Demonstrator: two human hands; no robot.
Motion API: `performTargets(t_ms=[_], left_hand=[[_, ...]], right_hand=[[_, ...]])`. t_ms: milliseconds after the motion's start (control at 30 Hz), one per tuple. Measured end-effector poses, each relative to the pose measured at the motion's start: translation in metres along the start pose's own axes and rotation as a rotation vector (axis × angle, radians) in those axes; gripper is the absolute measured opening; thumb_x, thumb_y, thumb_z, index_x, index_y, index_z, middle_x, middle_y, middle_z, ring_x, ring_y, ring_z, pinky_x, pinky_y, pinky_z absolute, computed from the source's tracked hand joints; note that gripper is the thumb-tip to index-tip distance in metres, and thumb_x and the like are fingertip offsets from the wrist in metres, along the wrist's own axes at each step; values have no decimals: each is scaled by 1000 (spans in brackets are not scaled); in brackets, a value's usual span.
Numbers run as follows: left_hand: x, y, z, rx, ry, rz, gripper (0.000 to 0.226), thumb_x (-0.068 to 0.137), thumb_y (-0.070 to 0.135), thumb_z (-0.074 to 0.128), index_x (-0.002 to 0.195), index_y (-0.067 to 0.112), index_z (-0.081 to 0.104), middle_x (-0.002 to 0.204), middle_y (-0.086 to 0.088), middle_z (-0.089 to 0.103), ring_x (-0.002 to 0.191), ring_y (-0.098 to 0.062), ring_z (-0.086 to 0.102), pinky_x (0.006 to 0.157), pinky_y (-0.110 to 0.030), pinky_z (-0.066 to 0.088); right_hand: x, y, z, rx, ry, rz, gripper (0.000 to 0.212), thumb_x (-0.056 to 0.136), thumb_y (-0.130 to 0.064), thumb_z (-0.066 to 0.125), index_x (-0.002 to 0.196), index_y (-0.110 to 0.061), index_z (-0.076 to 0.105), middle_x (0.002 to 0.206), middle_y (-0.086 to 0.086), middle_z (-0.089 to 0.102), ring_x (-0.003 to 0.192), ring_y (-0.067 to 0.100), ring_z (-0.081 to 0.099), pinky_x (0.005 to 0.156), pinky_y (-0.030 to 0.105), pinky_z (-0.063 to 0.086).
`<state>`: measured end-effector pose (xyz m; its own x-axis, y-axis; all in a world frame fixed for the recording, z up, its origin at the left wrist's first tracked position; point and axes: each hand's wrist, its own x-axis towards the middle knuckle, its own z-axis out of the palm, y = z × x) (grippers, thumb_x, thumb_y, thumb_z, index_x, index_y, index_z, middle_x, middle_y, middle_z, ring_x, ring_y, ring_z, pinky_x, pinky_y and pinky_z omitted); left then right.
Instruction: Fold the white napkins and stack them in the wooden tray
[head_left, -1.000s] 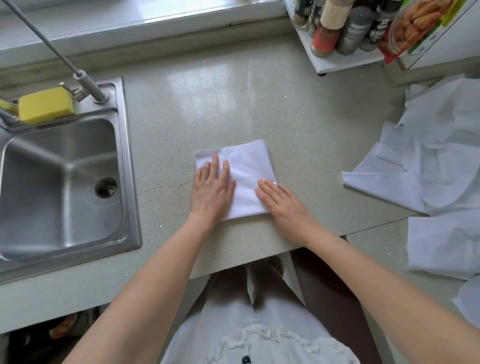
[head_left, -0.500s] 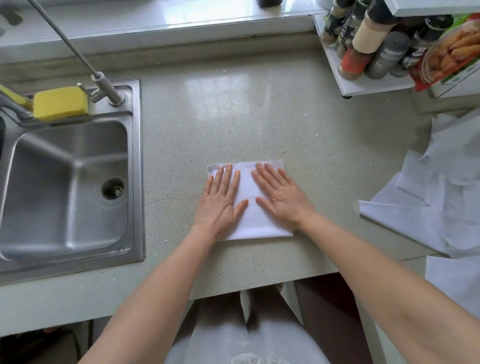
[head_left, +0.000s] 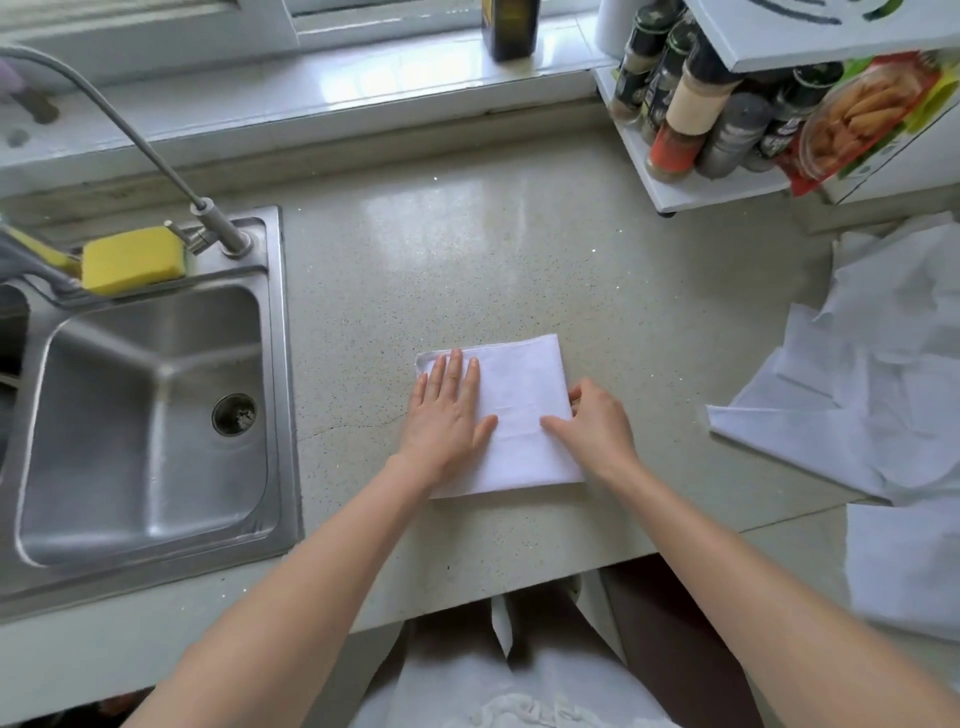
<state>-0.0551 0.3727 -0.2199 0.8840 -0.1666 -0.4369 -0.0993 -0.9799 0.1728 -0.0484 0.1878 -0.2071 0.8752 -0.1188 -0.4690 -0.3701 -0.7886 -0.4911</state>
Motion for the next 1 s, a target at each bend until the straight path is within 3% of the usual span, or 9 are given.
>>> performTargets(t_ms=[100,200,300,367,467,733,833,933,1000], left_hand=[[12,5,-41,87,62,103,83,96,40,50,153,18,-6,160,-10,-9,147,-28,-8,119,-42,5],[31,20,-82,353,183,467,97,88,38,63,152,25,-8,161,-1,-9,145,-24,-20,118,-40,-7],[45,49,-109,575,68,801,69,86,35,65,147,29,32,148,6,40,146,-18,16,118,-41,-13],[46,65,-120,613,-3,782,33,89,28,61,123,26,59,119,9,63,124,-13,50,120,-41,-1],[44,75,-140,483,113,649,11,92,18,56,99,16,64,101,3,61,98,-18,61,104,-31,31],[28,53,-166,205,764,659,25,63,-8,65,66,11,49,59,-4,53,49,-27,52,57,-31,44],[23,38,-129,298,742,640,15,68,-3,51,68,12,55,71,-6,57,61,-27,58,57,-32,44],[22,28,-76,222,457,637,17,74,-6,56,82,5,67,123,-14,61,117,-33,56,93,-40,46],[17,26,-41,193,127,603,30,86,-5,45,107,2,65,155,-6,30,146,-26,19,118,-36,16]], right_hand=[[-4,-8,0,77,-99,-65,6,73,-11,65,76,-13,60,76,4,62,75,26,60,57,29,38],[-10,-13,-15,76,-170,-212,15,75,-5,59,64,-14,53,65,5,57,65,27,53,52,30,32],[-16,-17,-36,-60,-150,-338,32,78,-6,57,58,-25,39,58,-5,45,63,23,47,52,31,30],[-14,-17,-49,-114,-79,-380,29,77,-6,55,61,-23,37,58,-4,42,64,24,44,54,34,31],[-7,-20,-75,-60,102,-361,16,75,-8,56,69,-20,46,63,-1,49,66,25,47,56,32,33],[-1,-45,-120,-275,681,-701,24,61,9,60,74,-10,52,77,8,55,71,31,52,58,29,32],[6,-27,-87,-445,605,-758,36,58,13,56,90,-2,65,107,17,67,101,36,63,80,37,51],[8,-3,-45,-555,203,-670,42,76,16,44,113,2,59,147,22,38,140,35,31,115,39,22],[-2,14,-22,-587,-29,-604,44,85,15,38,125,1,50,156,18,18,146,29,13,118,33,6]])
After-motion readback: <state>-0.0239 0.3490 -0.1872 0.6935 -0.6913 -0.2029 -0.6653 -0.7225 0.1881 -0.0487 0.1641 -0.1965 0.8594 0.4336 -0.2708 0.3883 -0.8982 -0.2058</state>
